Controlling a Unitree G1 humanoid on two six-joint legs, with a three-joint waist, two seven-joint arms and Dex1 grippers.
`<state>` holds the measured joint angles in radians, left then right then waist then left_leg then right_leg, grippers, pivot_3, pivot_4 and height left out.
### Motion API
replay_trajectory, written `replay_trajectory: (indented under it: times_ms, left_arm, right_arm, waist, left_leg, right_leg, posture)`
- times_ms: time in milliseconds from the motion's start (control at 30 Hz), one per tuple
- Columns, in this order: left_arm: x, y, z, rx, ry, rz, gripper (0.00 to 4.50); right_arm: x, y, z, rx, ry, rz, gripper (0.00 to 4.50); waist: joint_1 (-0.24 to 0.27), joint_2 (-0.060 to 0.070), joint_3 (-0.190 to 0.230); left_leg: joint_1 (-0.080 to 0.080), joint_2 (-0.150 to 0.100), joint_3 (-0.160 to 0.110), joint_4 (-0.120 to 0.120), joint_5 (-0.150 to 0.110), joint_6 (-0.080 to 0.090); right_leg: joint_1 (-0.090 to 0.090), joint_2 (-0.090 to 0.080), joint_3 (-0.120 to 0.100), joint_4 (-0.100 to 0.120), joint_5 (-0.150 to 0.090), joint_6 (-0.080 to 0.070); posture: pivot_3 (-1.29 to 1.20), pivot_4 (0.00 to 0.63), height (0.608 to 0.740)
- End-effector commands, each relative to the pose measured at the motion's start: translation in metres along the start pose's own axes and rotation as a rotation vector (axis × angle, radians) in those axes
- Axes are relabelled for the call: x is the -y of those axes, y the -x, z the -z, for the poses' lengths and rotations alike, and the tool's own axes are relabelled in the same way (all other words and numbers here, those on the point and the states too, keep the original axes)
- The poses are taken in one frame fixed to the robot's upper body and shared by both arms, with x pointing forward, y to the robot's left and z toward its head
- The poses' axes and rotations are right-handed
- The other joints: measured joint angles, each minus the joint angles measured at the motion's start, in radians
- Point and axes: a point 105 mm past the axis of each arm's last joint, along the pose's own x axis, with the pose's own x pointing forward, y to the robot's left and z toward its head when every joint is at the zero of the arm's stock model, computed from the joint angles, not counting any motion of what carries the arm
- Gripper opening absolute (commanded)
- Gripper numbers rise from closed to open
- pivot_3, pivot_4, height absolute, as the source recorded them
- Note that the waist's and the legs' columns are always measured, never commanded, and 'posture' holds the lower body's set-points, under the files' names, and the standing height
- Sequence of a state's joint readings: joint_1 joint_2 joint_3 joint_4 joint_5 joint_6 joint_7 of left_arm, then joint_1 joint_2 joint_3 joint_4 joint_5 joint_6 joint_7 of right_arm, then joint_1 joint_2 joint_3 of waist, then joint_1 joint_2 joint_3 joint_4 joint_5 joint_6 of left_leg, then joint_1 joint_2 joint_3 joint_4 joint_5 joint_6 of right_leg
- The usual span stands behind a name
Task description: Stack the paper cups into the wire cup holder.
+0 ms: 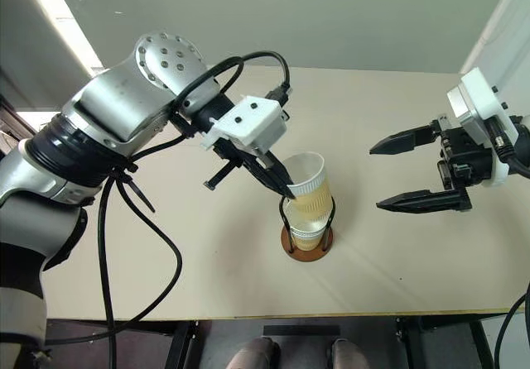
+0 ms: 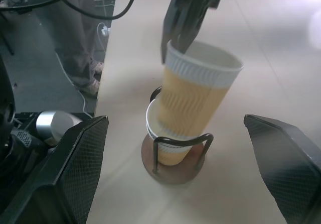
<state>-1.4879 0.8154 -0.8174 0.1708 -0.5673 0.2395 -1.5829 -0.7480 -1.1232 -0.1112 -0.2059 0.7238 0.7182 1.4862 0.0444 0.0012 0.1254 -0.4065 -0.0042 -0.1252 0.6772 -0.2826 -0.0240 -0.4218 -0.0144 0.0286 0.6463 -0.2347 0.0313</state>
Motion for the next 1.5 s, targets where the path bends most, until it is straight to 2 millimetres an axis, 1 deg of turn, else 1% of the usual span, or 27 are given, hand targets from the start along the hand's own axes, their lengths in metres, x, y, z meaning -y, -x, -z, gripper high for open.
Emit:
replay_trajectory:
  times_ms: [33,200,367,433,500,533,600,733,800,867,900,1000,1133,1267,1333,1400,1500]
  left_arm:
    - [0.004,0.004,-0.008,-0.015,-0.05,0.038,0.04]
    - [0.003,0.0,0.004,-0.06,-0.063,0.044,0.04]
    - [0.001,-0.005,0.01,-0.078,-0.076,0.052,0.04]
    - [-0.002,-0.008,0.018,-0.13,-0.117,0.045,0.04]
    - [-0.004,-0.01,0.019,-0.136,-0.126,0.043,0.44]
    - [-0.007,-0.01,0.014,-0.115,-0.124,0.038,0.65]
    - [-0.012,-0.011,0.005,-0.08,-0.134,0.023,1.36]
    - [-0.017,-0.009,-0.006,-0.028,-0.114,0.0,2.82]
    - [-0.022,-0.004,-0.014,0.028,-0.081,-0.029,3.58]
    - [-0.028,0.004,-0.022,0.086,-0.052,-0.077,4.23]
    - [-0.033,0.01,-0.025,0.118,-0.028,-0.118,4.46]
    - [-0.038,0.028,-0.025,0.187,0.03,-0.232,4.46]
    - [-0.03,0.048,-0.003,0.207,0.136,-0.371,4.46]
    - [-0.019,0.06,0.013,0.276,0.27,-0.507,4.46]
    - [-0.01,0.067,0.034,0.311,0.385,-0.637,4.46]
    - [-0.003,0.074,0.053,0.342,0.493,-0.778,4.46]
    - [0.009,0.088,0.086,0.341,0.592,-1.052,4.46]
  right_arm:
    - [-0.002,0.01,-0.015,0.008,0.062,0.046,4.5]
    - [-0.001,0.01,-0.015,0.013,0.06,0.058,4.5]
    - [-0.001,0.01,-0.014,0.014,0.059,0.066,4.5]
    - [-0.001,0.01,-0.013,0.011,0.056,0.066,4.5]
    - [-0.001,0.01,-0.013,0.009,0.055,0.065,4.5]
    - [-0.001,0.01,-0.013,0.006,0.054,0.064,4.5]
    - [0.0,0.011,-0.012,0.002,0.052,0.063,4.5]
    - [0.001,0.012,-0.011,-0.002,0.048,0.066,4.5]
    - [0.002,0.011,-0.01,-0.002,0.042,0.07,4.5]
    - [0.006,0.011,-0.008,-0.002,0.034,0.091,4.5]
    - [0.01,0.01,-0.006,-0.001,0.023,0.108,4.5]
    - [0.019,0.007,0.001,-0.004,-0.018,0.163,4.5]
    - [0.031,0.0,0.015,-0.015,-0.065,0.214,4.5]
    - [0.046,0.001,0.029,-0.024,-0.116,0.295,4.5]
    - [0.065,0.003,0.043,0.004,-0.171,0.394,4.5]
    - [0.078,0.002,0.056,0.028,-0.237,0.469,4.5]
    - [0.085,-0.002,0.077,0.018,-0.317,0.525,4.5]
  waist:
    - [0.0,0.0,0.0]
    - [0.001,0.0,0.0]
    - [0.002,0.0,0.0]
    - [0.003,0.0,0.0]
    - [0.005,0.0,0.0]
    - [0.005,0.0,0.0]
    - [0.007,0.0,0.0]
    - [0.01,0.0,0.0]
    - [0.01,0.0,0.0]
    - [0.012,0.0,0.0]
    - [0.013,0.0,0.0]
    - [0.012,0.0,0.0]
    - [0.008,0.002,-0.001]
    - [0.007,0.002,-0.001]
    - [0.008,0.002,-0.001]
    - [0.006,0.002,-0.002]
    - [0.009,0.003,-0.001]
  left_leg:
    - [0.0,0.0,0.0,0.001,0.0,0.0]
    - [0.0,0.0,0.0,0.003,-0.001,0.001]
    - [-0.001,0.0,0.0,0.004,-0.001,0.002]
    - [-0.002,0.0,0.0,0.005,-0.001,0.002]
    - [-0.002,0.0,0.0,0.005,-0.001,0.002]
    - [-0.002,0.0,0.0,0.005,-0.001,0.002]
    - [-0.002,0.0,0.0,0.005,-0.001,0.002]
    - [-0.003,0.0,0.001,0.006,-0.001,0.003]
    - [-0.003,0.0,0.001,0.005,-0.001,0.003]
    - [-0.003,0.0,0.001,0.005,-0.001,0.003]
    - [-0.003,0.0,0.001,0.006,-0.001,0.003]
    - [-0.003,0.0,0.001,0.006,-0.001,0.003]
    - [-0.002,0.0,0.002,0.006,-0.001,0.003]
    - [-0.001,0.0,0.002,0.006,-0.001,0.003]
    - [-0.002,0.0,0.002,0.007,-0.001,0.003]
    - [0.001,0.0,0.002,0.007,-0.001,0.003]
    - [0.004,0.0,0.003,0.006,-0.001,0.003]
  right_leg:
    - [0.0,0.0,0.0,0.0,0.0,0.0]
    - [0.0,0.0,0.0,0.0,0.0,0.0]
    - [0.0,0.0,0.0,0.0,0.0,0.001]
    - [0.0,0.0,0.0,0.0,0.001,0.001]
    - [0.0,0.0,0.0,0.0,0.001,0.002]
    - [0.0,0.0,0.0,0.0,0.001,0.002]
    - [0.0,0.0,0.0,0.0,0.001,0.002]
    - [0.0,0.0,0.0,0.0,0.002,0.003]
    - [0.0,0.0,0.0,0.0,0.001,0.003]
    - [0.0,0.0,0.0,0.0,0.002,0.003]
    - [0.0,0.0,0.0,0.0,0.002,0.003]
    - [0.0,0.0,0.0,0.0,0.002,0.003]
    - [0.0,0.0,0.001,0.001,0.002,0.003]
    - [0.0,0.001,0.001,0.001,0.002,0.003]
    - [0.0,0.001,0.001,0.001,0.002,0.003]
    - [0.002,0.001,0.001,0.001,0.002,0.004]
    - [0.003,0.001,0.001,0.0,0.002,0.004]
  posture:
    - [0.0,0.15,0.74]
    - [0.0,0.15,0.74]
    - [0.0,0.15,0.74]
    - [0.0,0.15,0.74]
    - [0.0,0.15,0.74]
    - [0.0,0.15,0.74]
    - [0.0,0.15,0.74]
    - [0.0,0.15,0.74]
    - [0.0,0.15,0.74]
    - [0.0,0.15,0.74]
    - [0.0,0.15,0.74]
    - [0.0,0.15,0.74]
    - [0.0,0.15,0.74]
    - [0.0,0.15,0.74]
    - [0.0,0.15,0.74]
    - [0.0,0.15,0.74]
    - [0.0,0.15,0.74]
